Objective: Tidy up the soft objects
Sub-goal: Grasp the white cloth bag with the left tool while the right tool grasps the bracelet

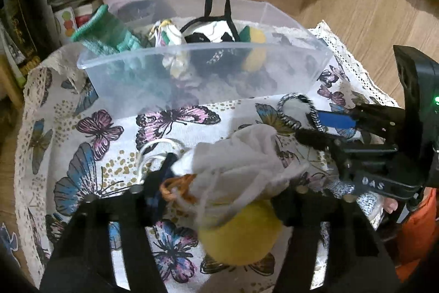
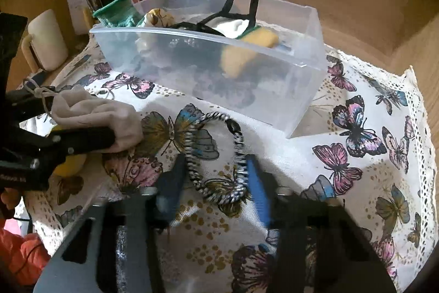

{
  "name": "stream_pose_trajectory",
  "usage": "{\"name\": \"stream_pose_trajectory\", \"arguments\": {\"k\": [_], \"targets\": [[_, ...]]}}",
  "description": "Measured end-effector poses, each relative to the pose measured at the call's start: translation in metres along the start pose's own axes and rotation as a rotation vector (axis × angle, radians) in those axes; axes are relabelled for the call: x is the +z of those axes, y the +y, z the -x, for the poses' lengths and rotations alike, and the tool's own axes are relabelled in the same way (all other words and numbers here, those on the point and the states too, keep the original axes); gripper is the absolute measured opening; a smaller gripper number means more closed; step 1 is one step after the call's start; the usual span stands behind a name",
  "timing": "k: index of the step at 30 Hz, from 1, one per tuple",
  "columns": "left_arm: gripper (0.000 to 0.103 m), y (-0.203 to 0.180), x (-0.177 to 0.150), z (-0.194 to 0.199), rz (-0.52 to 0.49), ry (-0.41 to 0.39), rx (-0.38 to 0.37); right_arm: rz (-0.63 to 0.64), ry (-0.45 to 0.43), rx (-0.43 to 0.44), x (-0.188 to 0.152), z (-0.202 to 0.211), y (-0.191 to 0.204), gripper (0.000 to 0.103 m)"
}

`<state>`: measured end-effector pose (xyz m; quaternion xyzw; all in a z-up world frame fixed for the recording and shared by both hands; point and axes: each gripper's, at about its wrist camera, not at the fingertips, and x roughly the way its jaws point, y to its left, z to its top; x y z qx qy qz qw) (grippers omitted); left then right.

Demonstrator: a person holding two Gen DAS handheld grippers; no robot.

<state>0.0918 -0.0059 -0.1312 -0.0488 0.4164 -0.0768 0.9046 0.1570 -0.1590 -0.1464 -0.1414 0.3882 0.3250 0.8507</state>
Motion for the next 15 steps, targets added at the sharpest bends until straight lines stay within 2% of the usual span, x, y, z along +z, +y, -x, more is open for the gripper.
{"name": "stream_pose_trajectory", "arguments": {"k": [3, 8, 15], "targets": [[0.048, -0.001, 0.001, 0.006, -0.005, -0.031, 0.019, -0.028, -0.017, -0.007, -0.001, 0.003, -0.005, 0.015], [0.046, -0.003, 0.007, 0.036, -0.034, -0.143, 0.058, -0.076, -0.068, -0.003, 0.001, 0.014, -0.015, 0.013], [0.046, 0.007, 0.032, 0.076, -0.019, -0.273, 0.058, -0.081, -0.170, -0.005, 0.009, 0.047, -0.015, 0.013]]}}
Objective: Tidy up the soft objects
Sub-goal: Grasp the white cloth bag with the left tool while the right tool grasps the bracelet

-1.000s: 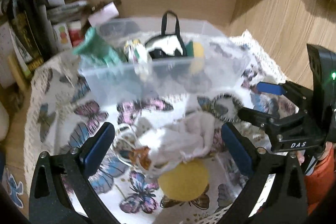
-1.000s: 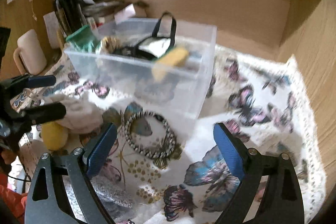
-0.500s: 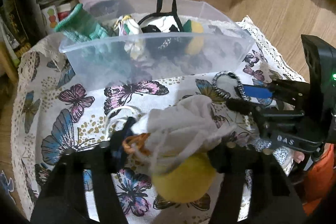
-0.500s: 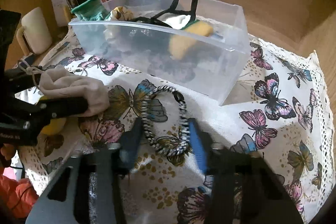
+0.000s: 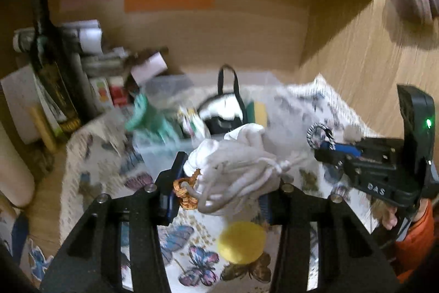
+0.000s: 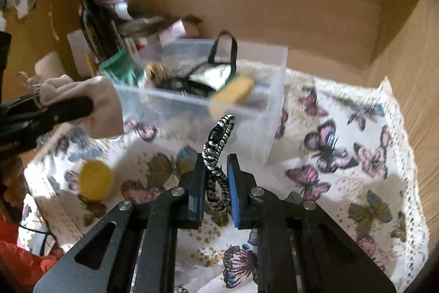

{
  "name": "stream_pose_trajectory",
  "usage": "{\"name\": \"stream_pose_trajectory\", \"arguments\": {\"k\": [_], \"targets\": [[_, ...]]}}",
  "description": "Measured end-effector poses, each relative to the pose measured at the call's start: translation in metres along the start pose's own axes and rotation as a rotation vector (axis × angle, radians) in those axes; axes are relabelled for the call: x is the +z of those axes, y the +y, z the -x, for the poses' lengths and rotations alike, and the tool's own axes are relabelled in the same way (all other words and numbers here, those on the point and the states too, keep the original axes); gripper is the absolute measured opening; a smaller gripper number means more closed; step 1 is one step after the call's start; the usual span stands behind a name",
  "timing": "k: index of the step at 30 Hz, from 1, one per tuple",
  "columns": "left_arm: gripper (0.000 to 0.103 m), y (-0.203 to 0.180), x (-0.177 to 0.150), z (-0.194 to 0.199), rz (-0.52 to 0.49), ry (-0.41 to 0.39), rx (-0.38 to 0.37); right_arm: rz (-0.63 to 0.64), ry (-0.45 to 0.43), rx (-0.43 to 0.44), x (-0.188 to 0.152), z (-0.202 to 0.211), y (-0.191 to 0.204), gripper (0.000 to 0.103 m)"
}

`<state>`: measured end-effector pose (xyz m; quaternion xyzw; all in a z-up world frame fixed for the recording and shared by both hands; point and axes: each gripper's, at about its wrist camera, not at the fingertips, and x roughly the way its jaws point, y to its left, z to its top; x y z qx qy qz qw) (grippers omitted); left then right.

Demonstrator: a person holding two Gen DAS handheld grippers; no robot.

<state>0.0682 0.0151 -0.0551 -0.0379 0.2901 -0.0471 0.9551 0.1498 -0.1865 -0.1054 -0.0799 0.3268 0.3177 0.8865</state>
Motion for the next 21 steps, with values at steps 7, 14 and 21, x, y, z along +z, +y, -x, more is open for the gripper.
{"name": "stream_pose_trajectory", "arguments": {"k": [7, 14, 21], "targets": [[0.046, 0.015, 0.034, 0.013, 0.045, -0.098, 0.017, 0.018, -0.131, -0.012, 0.023, 0.033, 0.006, 0.013], [0.046, 0.017, 0.064, 0.010, 0.032, -0.181, 0.123, 0.027, -0.225, -0.032, 0.048, 0.046, 0.001, 0.013], [0.047, 0.013, 0.073, -0.025, 0.006, -0.150, 0.148, 0.009, -0.240, -0.019, 0.071, 0.028, -0.005, 0.013]]}}
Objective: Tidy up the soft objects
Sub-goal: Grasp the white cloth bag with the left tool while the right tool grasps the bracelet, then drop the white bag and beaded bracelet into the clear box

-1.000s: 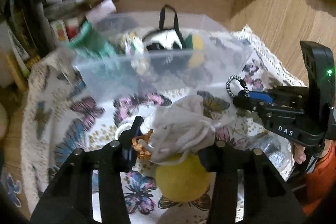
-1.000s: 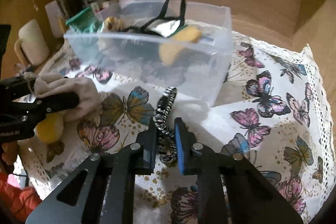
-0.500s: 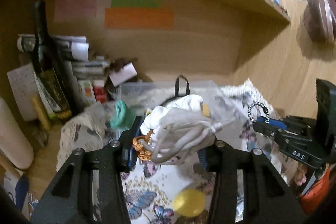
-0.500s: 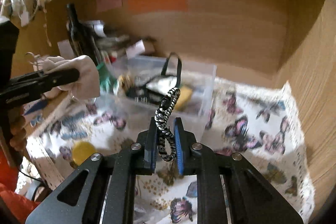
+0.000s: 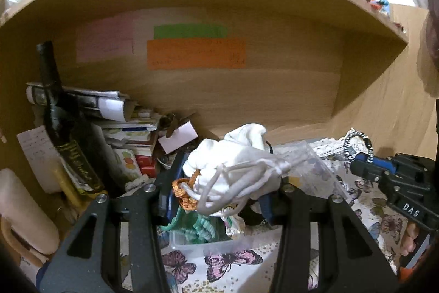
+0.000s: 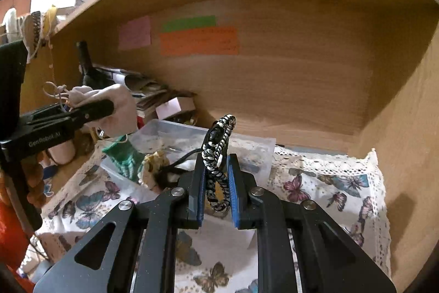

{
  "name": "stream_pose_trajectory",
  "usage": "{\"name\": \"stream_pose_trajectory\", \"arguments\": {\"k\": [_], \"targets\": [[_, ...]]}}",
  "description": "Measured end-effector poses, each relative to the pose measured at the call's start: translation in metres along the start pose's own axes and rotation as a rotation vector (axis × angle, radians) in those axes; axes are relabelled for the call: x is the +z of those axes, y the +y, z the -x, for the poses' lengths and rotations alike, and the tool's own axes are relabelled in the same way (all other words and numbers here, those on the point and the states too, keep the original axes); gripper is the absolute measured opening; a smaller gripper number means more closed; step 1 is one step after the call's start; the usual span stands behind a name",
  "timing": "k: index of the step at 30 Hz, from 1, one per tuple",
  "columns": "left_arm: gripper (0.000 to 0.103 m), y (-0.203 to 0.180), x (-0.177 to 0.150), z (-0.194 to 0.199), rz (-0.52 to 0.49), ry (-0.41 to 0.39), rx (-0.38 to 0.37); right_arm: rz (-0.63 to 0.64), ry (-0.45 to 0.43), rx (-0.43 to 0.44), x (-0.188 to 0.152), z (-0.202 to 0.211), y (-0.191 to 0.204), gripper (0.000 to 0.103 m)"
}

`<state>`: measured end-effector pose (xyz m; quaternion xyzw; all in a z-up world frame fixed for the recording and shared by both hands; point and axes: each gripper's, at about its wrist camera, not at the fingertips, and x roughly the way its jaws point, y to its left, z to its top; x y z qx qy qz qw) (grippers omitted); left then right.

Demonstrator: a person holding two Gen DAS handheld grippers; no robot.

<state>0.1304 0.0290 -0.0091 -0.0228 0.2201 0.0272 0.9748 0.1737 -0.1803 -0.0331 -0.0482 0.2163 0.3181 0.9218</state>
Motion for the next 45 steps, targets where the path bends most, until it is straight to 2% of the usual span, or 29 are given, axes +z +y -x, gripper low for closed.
{"name": "stream_pose_trajectory", "arguments": {"k": [6, 13, 16, 18, 21, 22, 28, 32, 34, 38, 45], "targets": [[0.047, -0.007, -0.008, -0.040, 0.001, 0.100, -0.060, 0.006, 0.088, -0.009, -0.004, -0.037, -0.002, 0.013], [0.047, -0.018, -0.036, -0.076, -0.035, 0.196, -0.051, -0.022, 0.177, -0.015, -0.018, -0.067, -0.009, 0.014], [0.051, -0.024, -0.041, -0.080, -0.047, 0.221, -0.056, -0.016, 0.201, -0.019, -0.021, -0.073, -0.010, 0.017], [0.061, -0.027, -0.042, -0.077, -0.058, 0.218, -0.048, -0.001, 0.211, -0.013, -0.024, -0.078, -0.007, 0.018], [0.069, -0.028, -0.042, -0.069, -0.076, 0.208, -0.044, 0.027, 0.213, -0.017, -0.026, -0.077, -0.001, 0.035], [0.072, -0.028, -0.042, -0.069, -0.082, 0.207, -0.046, 0.030, 0.213, -0.017, -0.025, -0.077, 0.000, 0.037], [0.085, -0.030, -0.037, -0.047, -0.092, 0.178, -0.060, 0.048, 0.178, -0.024, -0.021, -0.065, 0.000, 0.040], [0.100, -0.029, -0.031, -0.026, -0.092, 0.123, -0.039, 0.050, 0.145, -0.028, -0.017, -0.051, 0.002, 0.056], [0.101, -0.029, -0.028, -0.013, -0.097, 0.099, -0.031, 0.051, 0.120, -0.037, -0.016, -0.042, 0.003, 0.061], [0.103, -0.026, -0.027, 0.007, -0.083, 0.080, -0.039, 0.056, 0.072, -0.047, -0.012, -0.020, 0.007, 0.079], [0.103, -0.025, -0.038, 0.037, -0.089, 0.067, -0.038, 0.070, 0.028, -0.036, -0.017, 0.017, 0.017, 0.083]]}}
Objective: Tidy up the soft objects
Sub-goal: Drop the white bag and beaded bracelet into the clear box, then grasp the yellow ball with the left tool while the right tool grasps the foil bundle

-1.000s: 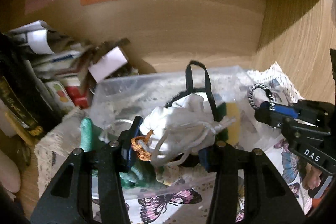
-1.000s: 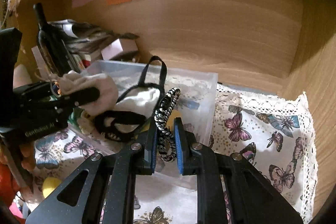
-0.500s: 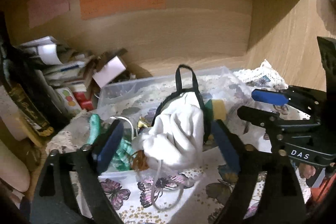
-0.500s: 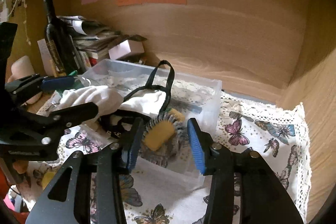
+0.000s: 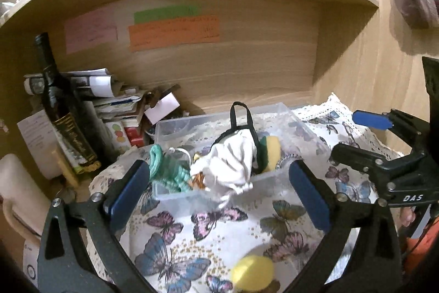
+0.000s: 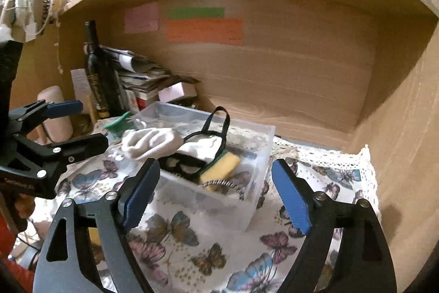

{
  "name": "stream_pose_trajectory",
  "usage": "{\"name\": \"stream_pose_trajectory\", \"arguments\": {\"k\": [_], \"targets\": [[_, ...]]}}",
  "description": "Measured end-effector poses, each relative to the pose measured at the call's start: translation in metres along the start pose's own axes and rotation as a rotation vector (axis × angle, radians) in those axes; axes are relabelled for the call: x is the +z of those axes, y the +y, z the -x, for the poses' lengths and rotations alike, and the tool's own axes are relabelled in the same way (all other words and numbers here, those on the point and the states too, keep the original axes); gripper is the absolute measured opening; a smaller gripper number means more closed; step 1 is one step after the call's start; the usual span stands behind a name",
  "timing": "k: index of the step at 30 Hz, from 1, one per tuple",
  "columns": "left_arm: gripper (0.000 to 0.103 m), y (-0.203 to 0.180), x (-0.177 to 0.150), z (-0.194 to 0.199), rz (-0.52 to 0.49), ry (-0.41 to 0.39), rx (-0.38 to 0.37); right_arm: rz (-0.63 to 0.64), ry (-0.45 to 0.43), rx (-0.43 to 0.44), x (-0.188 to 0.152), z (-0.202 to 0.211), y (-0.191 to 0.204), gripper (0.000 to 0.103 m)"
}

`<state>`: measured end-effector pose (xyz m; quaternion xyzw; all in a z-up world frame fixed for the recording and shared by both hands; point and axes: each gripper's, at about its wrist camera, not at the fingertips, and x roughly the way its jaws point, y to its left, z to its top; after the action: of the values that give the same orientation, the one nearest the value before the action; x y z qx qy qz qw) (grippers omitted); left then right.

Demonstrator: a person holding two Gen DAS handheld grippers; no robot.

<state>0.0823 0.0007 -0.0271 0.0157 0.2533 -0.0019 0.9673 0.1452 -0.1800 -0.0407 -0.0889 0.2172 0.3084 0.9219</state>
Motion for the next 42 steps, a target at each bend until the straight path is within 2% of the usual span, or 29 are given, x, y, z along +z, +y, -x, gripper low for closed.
{"name": "stream_pose_trajectory", "arguments": {"k": [8, 13, 23, 25, 27, 28, 30, 31, 32, 34, 36, 37, 39, 42], "targets": [[0.103, 0.005, -0.030, 0.006, 0.023, 0.063, 0.010, -0.026, 0.047, 0.067, -0.028, 0.013, 0.015, 0.084], [0.103, 0.011, -0.062, -0.003, 0.056, 0.164, 0.002, -0.090, 0.128, 0.150, -0.055, 0.003, 0.025, 0.084], [0.103, 0.007, -0.097, -0.018, 0.116, 0.288, -0.069, -0.150, 0.288, 0.175, -0.102, -0.013, 0.038, 0.084], [0.103, 0.005, -0.101, -0.025, 0.129, 0.322, -0.103, -0.140, 0.282, 0.153, -0.107, -0.011, 0.039, 0.084], [0.103, 0.003, -0.102, -0.030, 0.136, 0.337, -0.105, -0.131, 0.274, 0.118, -0.112, -0.012, 0.039, 0.083], [0.103, 0.002, -0.102, -0.032, 0.136, 0.338, -0.104, -0.139, 0.273, 0.124, -0.114, -0.012, 0.038, 0.082], [0.103, 0.000, -0.102, -0.035, 0.128, 0.332, -0.097, -0.144, 0.262, 0.123, -0.115, -0.010, 0.037, 0.061], [0.103, -0.001, -0.102, -0.035, 0.125, 0.326, -0.095, -0.138, 0.257, 0.127, -0.115, -0.009, 0.037, 0.057], [0.103, -0.002, -0.102, -0.035, 0.121, 0.320, -0.094, -0.143, 0.257, 0.140, -0.115, -0.008, 0.036, 0.049], [0.103, -0.004, -0.101, -0.035, 0.120, 0.311, -0.101, -0.161, 0.255, 0.155, -0.115, -0.007, 0.034, 0.044], [0.094, -0.005, -0.101, -0.035, 0.123, 0.310, -0.123, -0.192, 0.252, 0.158, -0.115, -0.009, 0.030, 0.039], [0.083, -0.006, -0.100, -0.036, 0.119, 0.313, -0.127, -0.210, 0.250, 0.157, -0.114, -0.009, 0.026, 0.038], [0.074, -0.009, -0.101, -0.039, 0.103, 0.328, -0.140, -0.235, 0.243, 0.145, -0.112, -0.009, 0.020, 0.035], [0.055, -0.010, -0.103, -0.043, 0.104, 0.339, -0.162, -0.254, 0.225, 0.118, -0.105, -0.009, 0.013, 0.035]]}}
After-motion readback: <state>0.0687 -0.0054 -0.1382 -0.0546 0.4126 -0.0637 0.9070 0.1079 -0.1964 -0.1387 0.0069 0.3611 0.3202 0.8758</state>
